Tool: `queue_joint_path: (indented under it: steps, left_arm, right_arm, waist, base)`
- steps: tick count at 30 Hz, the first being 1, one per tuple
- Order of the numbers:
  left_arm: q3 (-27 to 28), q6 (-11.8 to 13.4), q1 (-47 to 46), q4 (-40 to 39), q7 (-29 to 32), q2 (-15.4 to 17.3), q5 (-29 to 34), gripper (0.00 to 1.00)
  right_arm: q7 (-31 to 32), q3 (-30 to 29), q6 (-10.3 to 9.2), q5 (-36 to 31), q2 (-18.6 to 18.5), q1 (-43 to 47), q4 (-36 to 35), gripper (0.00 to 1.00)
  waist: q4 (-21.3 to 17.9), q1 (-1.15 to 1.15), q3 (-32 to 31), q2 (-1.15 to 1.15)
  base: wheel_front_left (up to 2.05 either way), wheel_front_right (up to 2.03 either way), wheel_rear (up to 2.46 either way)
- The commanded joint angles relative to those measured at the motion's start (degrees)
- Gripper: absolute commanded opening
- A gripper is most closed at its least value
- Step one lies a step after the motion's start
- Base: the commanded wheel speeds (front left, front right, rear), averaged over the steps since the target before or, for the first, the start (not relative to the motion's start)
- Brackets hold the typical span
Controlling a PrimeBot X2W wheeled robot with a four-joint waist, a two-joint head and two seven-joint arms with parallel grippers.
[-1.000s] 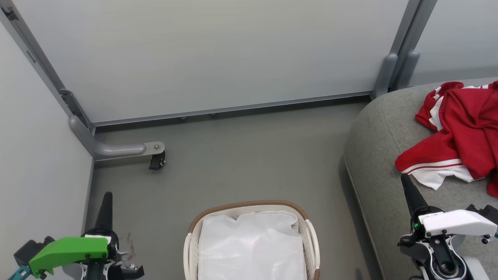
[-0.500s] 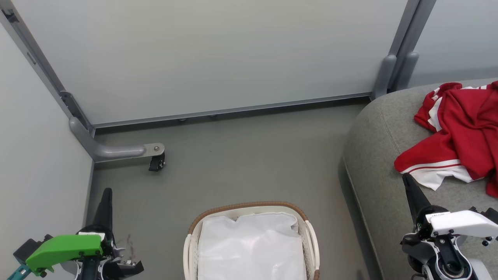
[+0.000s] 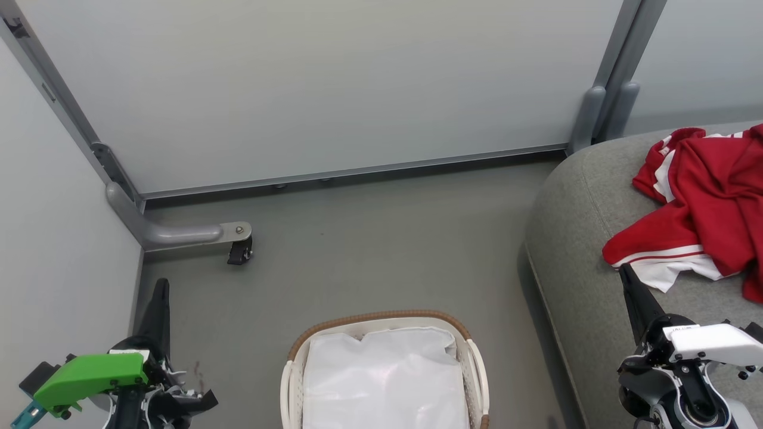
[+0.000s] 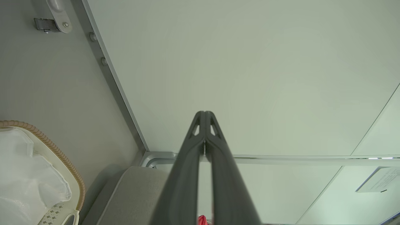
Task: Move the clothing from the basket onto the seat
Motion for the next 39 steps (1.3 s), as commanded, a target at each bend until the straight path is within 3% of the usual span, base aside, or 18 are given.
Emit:
queue_joint_path:
  steps: [1, 39]
  left_arm:
    - [0.2, -0.3, -0.7, -0.2, 0.3, 0.4, -0.9, 0.0]
    - [0.2, -0.3, -0.7, -0.2, 0.3, 0.4, -0.8, 0.0]
  right_arm:
    - [0.4, -0.2, -0.04, 1.0, -0.4, 0.7, -0.3, 0.0]
    - [0.4, -0.2, -0.04, 0.8, -0.4, 0.6, -0.3, 0.0]
  waist:
    - [0.0, 0.0, 0.0, 0.0]
    - [0.0, 0.0, 0.0, 0.0]
  base:
    - [0.0, 0.0, 0.0]
    - [0.0, 0.0, 0.0]
